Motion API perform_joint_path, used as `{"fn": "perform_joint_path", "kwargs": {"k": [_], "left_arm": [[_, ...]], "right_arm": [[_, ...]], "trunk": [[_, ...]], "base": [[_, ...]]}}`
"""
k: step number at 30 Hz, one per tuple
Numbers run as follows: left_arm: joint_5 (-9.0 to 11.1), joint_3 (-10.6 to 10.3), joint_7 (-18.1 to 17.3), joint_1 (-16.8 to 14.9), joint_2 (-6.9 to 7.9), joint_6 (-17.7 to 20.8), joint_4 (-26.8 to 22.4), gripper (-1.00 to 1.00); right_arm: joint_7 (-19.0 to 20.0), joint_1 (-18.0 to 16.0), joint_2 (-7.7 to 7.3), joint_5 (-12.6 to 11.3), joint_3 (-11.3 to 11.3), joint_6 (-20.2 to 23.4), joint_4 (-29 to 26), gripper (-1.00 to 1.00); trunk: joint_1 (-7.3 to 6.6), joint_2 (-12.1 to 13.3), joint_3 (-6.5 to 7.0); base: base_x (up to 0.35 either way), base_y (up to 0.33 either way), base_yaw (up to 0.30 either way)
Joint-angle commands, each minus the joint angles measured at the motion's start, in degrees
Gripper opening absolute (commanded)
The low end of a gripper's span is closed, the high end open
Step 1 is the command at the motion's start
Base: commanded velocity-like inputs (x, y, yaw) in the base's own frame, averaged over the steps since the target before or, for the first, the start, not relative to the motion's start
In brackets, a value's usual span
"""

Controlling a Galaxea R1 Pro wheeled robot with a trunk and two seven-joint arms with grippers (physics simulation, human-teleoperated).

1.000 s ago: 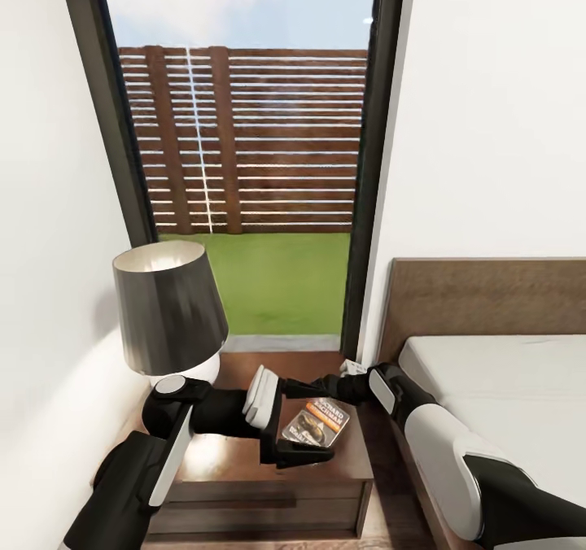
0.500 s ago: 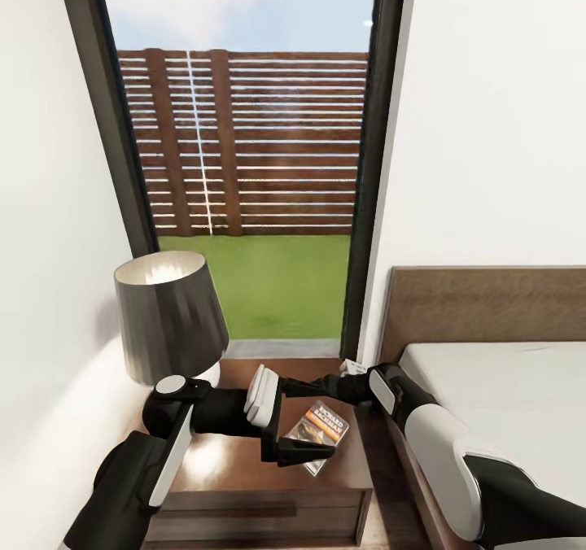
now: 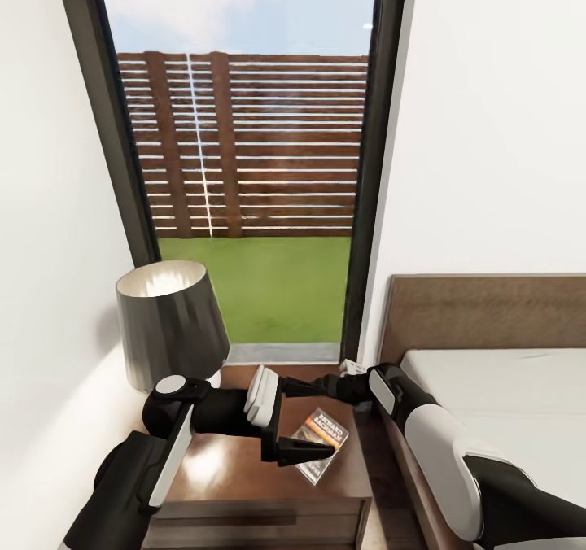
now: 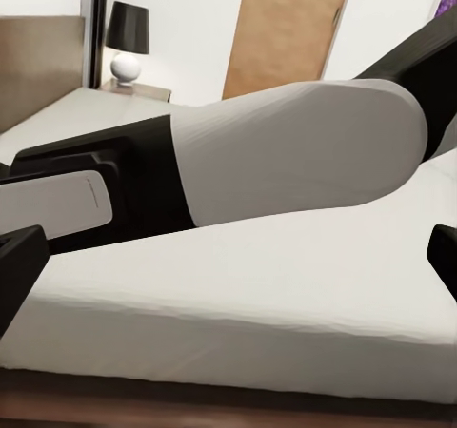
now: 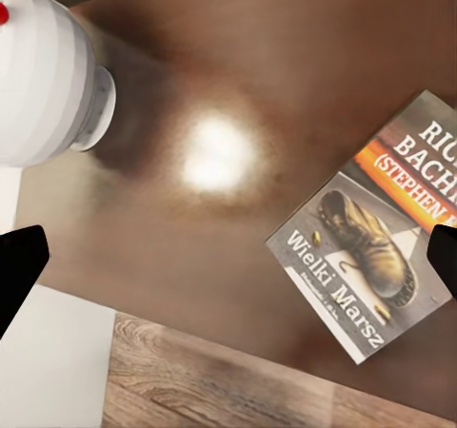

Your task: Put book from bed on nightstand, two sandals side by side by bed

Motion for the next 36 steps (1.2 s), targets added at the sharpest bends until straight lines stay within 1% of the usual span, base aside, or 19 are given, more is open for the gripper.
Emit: {"fn": "perform_joint_path", "kwargs": {"k": [1, 26, 36], "left_arm": [[0.14, 0.00, -0.11, -0.04, 0.00, 0.60, 0.00, 1.00], [0.14, 0.00, 0.45, -0.04, 0.00, 0.52, 0.01, 1.00], [0.09, -0.01, 0.64, -0.04, 0.00, 0.51, 0.00, 1.00]], "right_arm": [[-0.06, -0.02, 0.02, -0.20, -0.22, 0.39, -0.08, 1.00], [-0.07, -0.01, -0.04, -0.20, -0.23, 0.39, -0.07, 1.00], [-0.14, 0.00, -0.02, -0.20, 0.08, 0.39, -0.11, 1.00]], "trunk": [[-0.23, 0.39, 0.12], [-5.73, 10.42, 4.61], [-7.92, 14.43, 6.41]], "base": [[0.000, 0.000, 0.000], [0.000, 0.000, 0.000], [0.000, 0.000, 0.000]]}}
